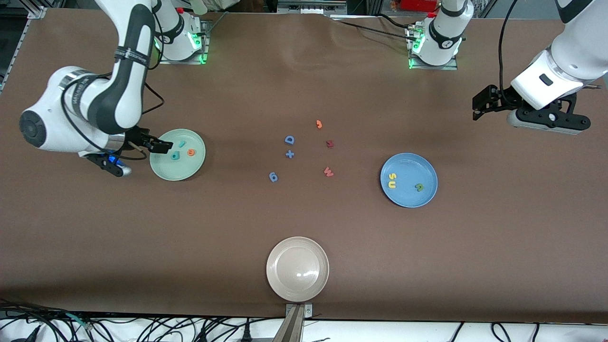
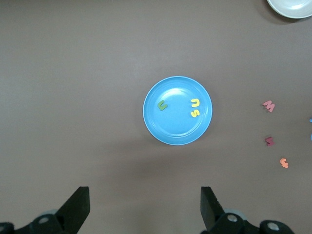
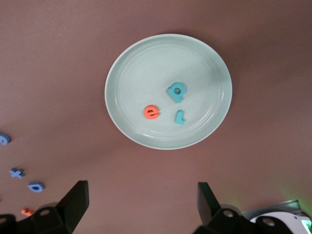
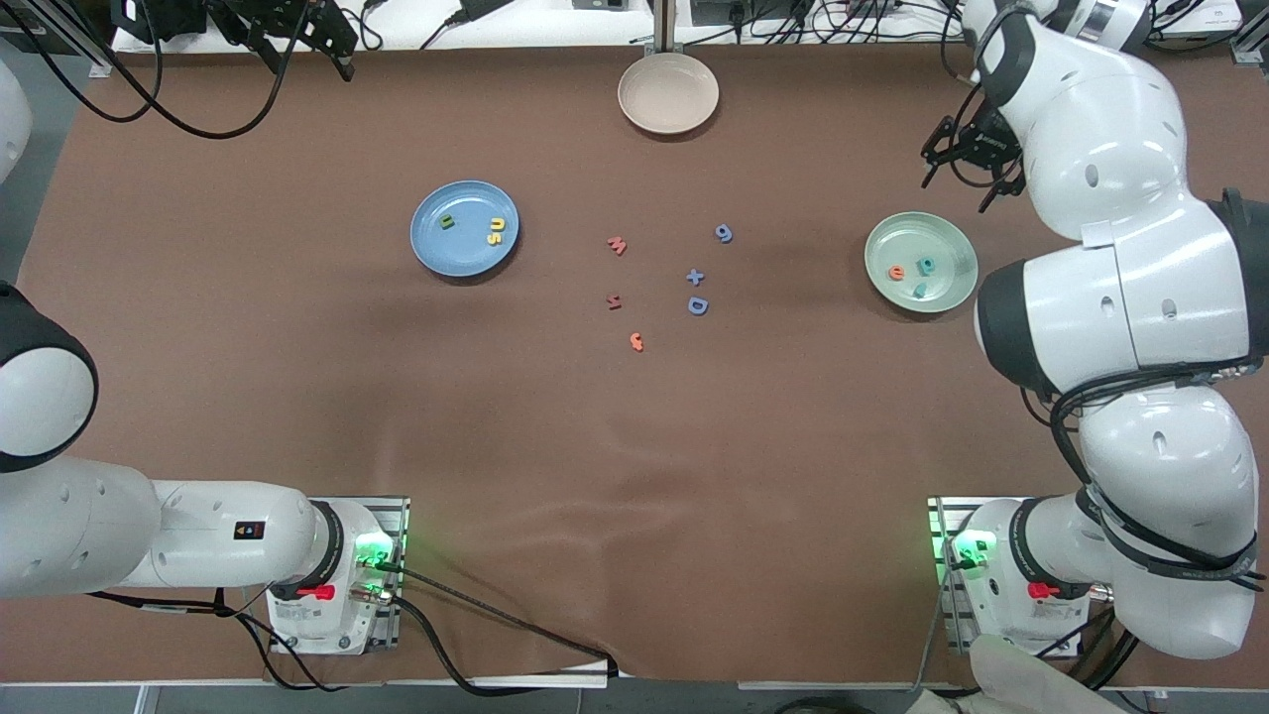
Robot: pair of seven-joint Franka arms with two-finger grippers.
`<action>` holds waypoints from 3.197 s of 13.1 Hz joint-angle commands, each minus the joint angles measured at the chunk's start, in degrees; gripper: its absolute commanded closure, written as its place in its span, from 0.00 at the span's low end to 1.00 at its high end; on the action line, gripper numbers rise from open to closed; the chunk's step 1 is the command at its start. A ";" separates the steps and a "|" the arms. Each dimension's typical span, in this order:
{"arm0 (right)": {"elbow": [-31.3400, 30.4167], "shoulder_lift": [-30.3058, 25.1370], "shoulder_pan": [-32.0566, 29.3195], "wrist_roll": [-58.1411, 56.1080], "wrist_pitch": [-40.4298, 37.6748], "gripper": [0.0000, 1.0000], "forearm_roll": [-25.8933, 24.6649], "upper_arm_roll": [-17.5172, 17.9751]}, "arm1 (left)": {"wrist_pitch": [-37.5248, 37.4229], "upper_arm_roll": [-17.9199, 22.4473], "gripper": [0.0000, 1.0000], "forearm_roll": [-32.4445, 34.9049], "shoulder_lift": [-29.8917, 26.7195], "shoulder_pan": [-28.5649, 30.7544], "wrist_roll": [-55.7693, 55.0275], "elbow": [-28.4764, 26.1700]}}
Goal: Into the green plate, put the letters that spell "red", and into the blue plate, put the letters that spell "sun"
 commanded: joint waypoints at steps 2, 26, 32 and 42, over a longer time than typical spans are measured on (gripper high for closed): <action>8.15 -0.16 -3.80 -0.37 -7.76 0.01 -1.10 -0.32 | -0.72 -0.06 0.00 1.57 0.48 -0.45 -0.32 1.20; 32.11 -16.31 -61.00 0.16 -8.24 0.01 -42.57 71.54 | -0.72 0.03 0.00 1.48 0.40 -0.28 -0.32 1.20; 9.34 -30.29 -62.96 -0.72 13.20 0.01 -45.76 75.00 | -0.80 0.03 0.00 1.57 0.40 -0.28 -0.32 1.20; 13.61 -31.97 -63.31 1.74 16.39 0.01 -49.81 78.17 | -0.80 0.03 0.00 1.57 0.40 -0.28 -0.32 1.20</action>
